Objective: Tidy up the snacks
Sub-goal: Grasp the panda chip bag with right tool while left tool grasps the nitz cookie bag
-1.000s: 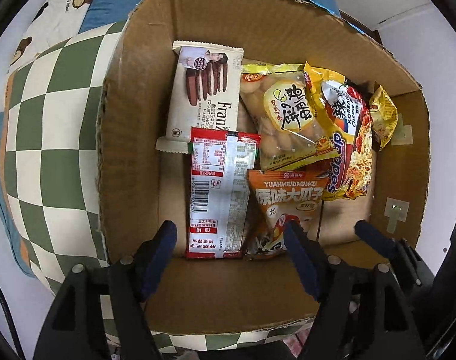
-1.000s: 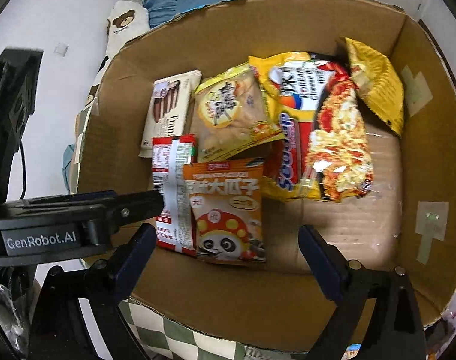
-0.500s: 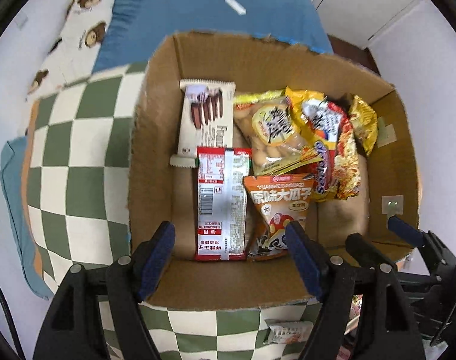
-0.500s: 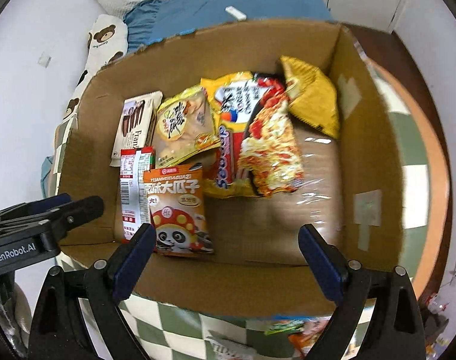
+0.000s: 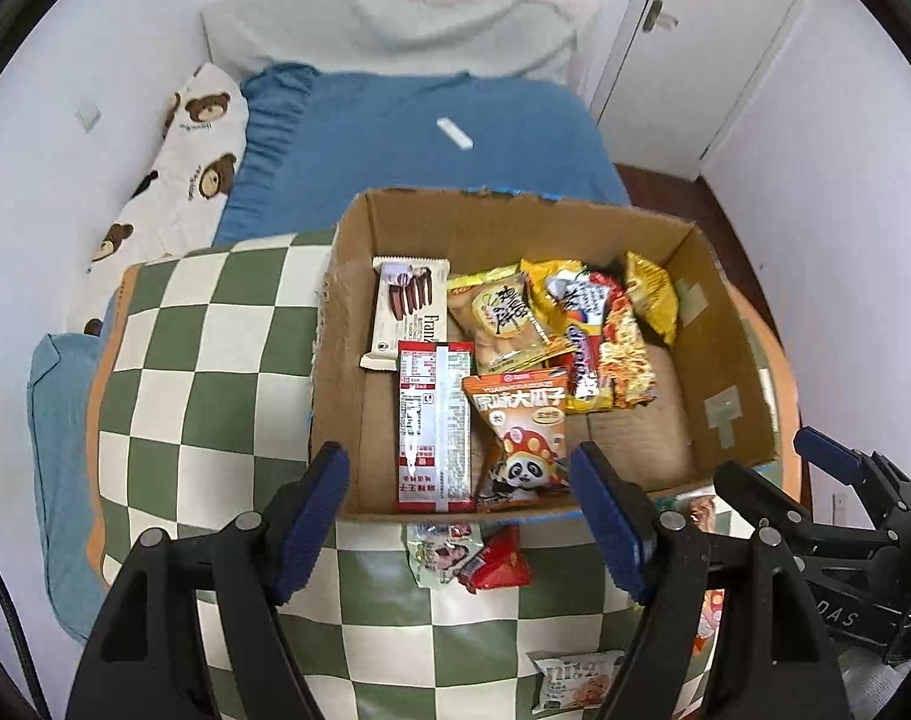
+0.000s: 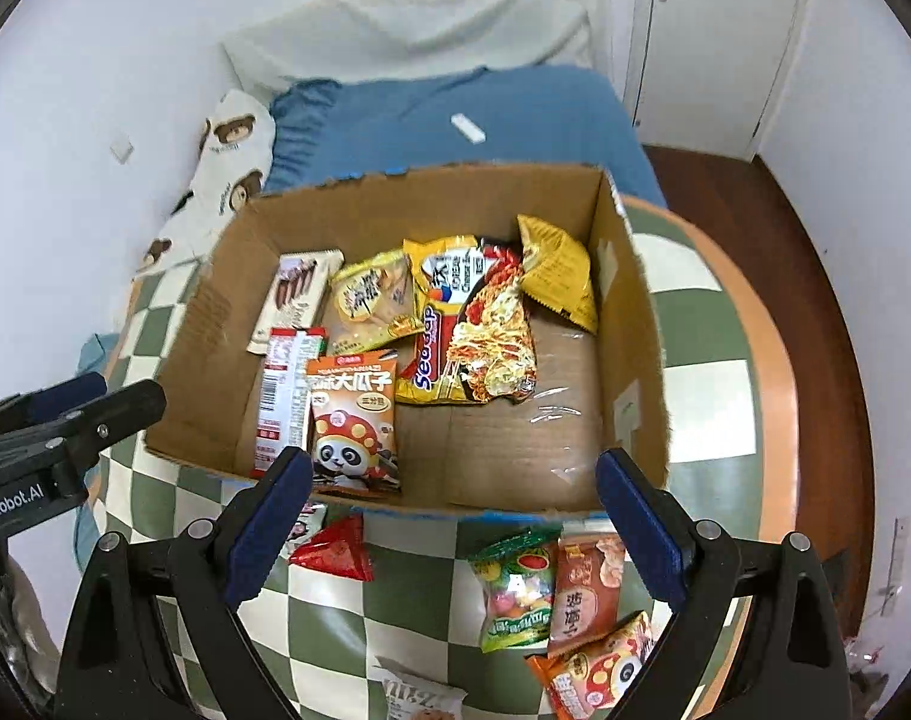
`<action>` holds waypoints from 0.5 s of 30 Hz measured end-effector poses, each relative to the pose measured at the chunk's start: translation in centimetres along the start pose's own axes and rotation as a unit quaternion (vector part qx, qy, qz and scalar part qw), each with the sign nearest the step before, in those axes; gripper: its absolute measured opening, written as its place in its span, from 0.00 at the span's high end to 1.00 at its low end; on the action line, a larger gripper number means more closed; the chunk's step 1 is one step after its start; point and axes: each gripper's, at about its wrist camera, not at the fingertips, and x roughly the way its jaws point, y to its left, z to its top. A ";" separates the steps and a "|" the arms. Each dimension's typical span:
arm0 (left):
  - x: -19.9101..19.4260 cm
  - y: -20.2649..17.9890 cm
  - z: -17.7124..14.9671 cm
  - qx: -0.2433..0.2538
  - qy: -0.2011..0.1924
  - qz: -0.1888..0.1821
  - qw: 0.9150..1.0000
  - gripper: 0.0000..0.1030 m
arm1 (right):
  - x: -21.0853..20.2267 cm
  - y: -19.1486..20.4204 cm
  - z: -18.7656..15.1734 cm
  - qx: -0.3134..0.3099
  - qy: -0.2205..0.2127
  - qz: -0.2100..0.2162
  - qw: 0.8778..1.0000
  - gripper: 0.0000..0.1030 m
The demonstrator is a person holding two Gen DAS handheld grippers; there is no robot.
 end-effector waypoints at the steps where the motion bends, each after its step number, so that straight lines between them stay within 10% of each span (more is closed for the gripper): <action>1: -0.7 -0.2 -0.5 0.003 -0.010 -0.001 1.000 0.27 | -0.7 0.0 -0.3 0.001 -0.008 0.001 1.000 0.05; 9: -3.6 -1.4 -4.6 0.018 -0.037 -0.001 0.999 0.27 | -6.0 0.0 -3.8 0.017 -0.056 0.024 0.998 0.05; 15: -0.5 -2.9 -10.4 0.026 0.040 -0.018 0.999 0.27 | -6.5 -2.4 -10.5 0.044 -0.035 0.034 0.998 0.08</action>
